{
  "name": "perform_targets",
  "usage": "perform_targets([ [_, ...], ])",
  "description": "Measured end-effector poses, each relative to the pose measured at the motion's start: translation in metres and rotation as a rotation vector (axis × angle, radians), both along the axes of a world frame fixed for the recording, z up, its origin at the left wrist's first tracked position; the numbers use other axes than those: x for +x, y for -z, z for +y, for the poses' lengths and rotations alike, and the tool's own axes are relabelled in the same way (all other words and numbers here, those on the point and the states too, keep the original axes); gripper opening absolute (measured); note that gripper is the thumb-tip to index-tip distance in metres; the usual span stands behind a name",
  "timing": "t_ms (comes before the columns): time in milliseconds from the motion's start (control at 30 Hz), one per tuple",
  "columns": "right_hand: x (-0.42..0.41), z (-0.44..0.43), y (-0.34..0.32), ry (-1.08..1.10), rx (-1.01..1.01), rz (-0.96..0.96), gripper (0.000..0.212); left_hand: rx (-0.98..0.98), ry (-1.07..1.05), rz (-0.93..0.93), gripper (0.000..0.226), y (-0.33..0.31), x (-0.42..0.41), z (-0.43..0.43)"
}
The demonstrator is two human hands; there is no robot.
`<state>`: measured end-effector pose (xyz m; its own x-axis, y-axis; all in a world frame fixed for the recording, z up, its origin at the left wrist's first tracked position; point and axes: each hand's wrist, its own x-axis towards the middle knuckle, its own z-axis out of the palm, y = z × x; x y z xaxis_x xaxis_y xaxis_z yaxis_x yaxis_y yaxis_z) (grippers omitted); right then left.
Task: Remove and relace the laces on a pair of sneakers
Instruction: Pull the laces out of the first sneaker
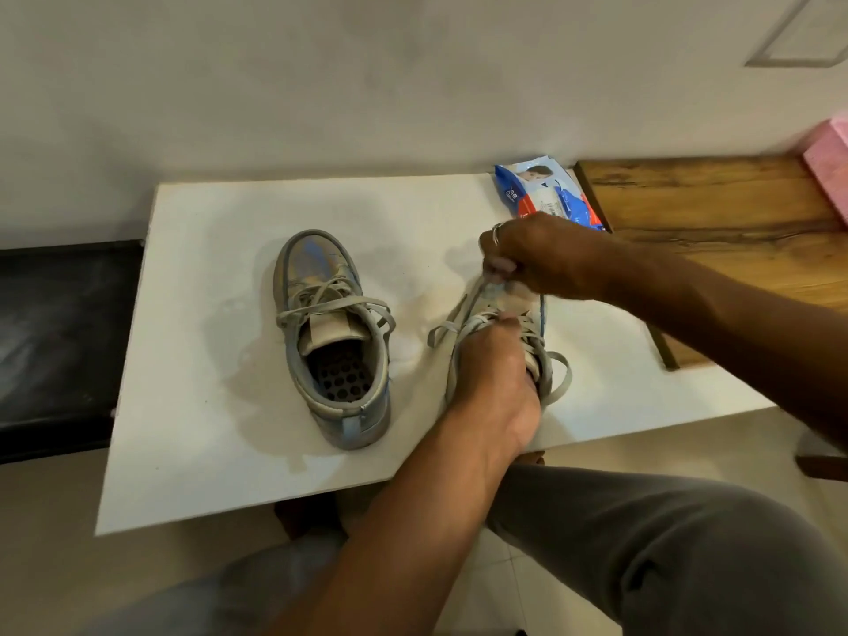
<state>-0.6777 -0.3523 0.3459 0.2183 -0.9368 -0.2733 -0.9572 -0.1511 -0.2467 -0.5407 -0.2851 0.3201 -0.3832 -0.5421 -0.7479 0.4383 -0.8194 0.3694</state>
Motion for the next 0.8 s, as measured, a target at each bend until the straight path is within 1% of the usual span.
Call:
perform_targets([
  [67,0.000,0.000,0.001,0.042,-0.012,0.014,0.033,0.005,0.018,-0.018,0.020,-0.002,0.001,0.001],
  [133,0.011,0.007,0.006,-0.013,-0.024,-0.059,0.039,0.006,0.035,-0.030,0.022,-0.006,0.002,0.000],
  [167,0.016,0.011,0.008,-0.036,-0.014,-0.099,0.038,0.000,0.040,-0.034,0.023,-0.007,0.002,0.000],
  [300,0.009,0.003,0.004,0.043,-0.020,-0.053,0.033,0.005,0.065,-0.077,0.022,-0.010,0.005,0.001],
  [400,0.023,0.006,0.006,0.008,-0.028,-0.079,0.037,0.002,0.078,-0.070,0.026,-0.013,0.007,0.000],
  [433,0.030,0.010,0.008,-0.024,0.003,-0.084,0.034,-0.008,0.081,-0.065,0.029,-0.015,0.007,0.000],
  [467,0.032,0.012,0.009,-0.057,0.031,-0.070,0.025,-0.016,0.085,-0.066,0.030,-0.015,0.007,0.000],
  [533,0.023,0.003,0.003,-0.056,0.049,0.037,0.008,-0.025,0.104,-0.082,0.026,-0.015,0.008,0.002],
  [600,0.010,-0.009,-0.002,0.017,0.053,0.111,0.014,-0.028,0.128,-0.088,0.021,-0.015,0.009,0.003],
  [633,0.009,-0.010,-0.004,0.038,0.059,0.116,0.017,-0.023,0.131,-0.087,0.019,-0.015,0.009,0.003],
  [733,0.026,0.002,-0.003,-0.009,0.082,0.068,0.007,0.002,0.127,-0.100,0.021,-0.017,0.008,0.001],
  [800,0.030,0.008,-0.001,-0.054,0.070,0.007,0.004,0.010,0.130,-0.099,0.023,-0.018,0.008,0.001],
])
